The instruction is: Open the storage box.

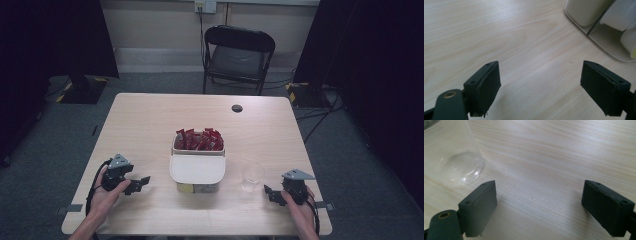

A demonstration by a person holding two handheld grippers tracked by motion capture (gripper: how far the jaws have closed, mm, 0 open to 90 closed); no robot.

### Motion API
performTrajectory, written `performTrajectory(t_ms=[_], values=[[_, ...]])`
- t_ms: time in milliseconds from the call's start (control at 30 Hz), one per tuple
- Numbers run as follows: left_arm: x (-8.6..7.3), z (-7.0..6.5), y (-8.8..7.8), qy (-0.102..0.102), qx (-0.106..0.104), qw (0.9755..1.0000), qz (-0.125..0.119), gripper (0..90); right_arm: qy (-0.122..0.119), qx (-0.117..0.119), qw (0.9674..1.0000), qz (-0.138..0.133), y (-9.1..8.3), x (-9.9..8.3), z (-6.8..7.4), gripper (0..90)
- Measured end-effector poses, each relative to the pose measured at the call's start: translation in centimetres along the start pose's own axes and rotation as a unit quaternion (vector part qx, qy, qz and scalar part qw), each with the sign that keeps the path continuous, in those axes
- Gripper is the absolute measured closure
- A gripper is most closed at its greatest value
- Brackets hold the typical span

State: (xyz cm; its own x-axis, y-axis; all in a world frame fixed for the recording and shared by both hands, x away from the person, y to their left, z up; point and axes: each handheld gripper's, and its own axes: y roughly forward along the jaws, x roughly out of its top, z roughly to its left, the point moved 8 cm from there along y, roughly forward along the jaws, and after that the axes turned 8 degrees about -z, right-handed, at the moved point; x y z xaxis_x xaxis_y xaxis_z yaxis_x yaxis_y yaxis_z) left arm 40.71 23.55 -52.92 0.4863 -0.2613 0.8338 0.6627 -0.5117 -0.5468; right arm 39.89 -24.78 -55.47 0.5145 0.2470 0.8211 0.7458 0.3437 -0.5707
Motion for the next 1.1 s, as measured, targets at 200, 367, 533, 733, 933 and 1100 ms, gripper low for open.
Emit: performTrajectory(t_ms=[200, 367, 533, 733, 933, 1100], values=[[0.3, -1.2, 0.2, -0.001, -0.022, 0.9998, 0.001, 16.8, 0.000, 0.000, 1.0000, 0.000, 0.0, 0.0, 0.0, 12.4], [0.6, -2.3, 0.2, 0.006, -0.043, 0.9991, -0.003, 17.9, 0.000, 0.000, 1.0000, 0.000, 0.0, 0.0, 0.0, 12.4], [1.4, -3.6, -0.1, 0.001, -0.063, 0.9977, -0.024, 19.9, 0.000, 0.000, 1.0000, 0.000, 0.0, 0.0, 0.0, 12.3], [2.0, -4.9, 0.0, 0.014, -0.076, 0.9965, -0.033, 20.5, 0.000, 0.000, 1.0000, 0.000, 0.0, 0.0, 0.0, 12.3], [2.7, -5.7, 0.2, 0.018, -0.088, 0.9954, -0.033, 20.9, 0.000, 0.000, 1.0000, 0.000, 0.0, 0.0, 0.0, 12.4], [3.0, -6.6, 0.4, 0.021, -0.103, 0.9939, -0.035, 20.8, 0.000, 0.000, 1.0000, 0.000, 0.0, 0.0, 0.0, 12.3]])
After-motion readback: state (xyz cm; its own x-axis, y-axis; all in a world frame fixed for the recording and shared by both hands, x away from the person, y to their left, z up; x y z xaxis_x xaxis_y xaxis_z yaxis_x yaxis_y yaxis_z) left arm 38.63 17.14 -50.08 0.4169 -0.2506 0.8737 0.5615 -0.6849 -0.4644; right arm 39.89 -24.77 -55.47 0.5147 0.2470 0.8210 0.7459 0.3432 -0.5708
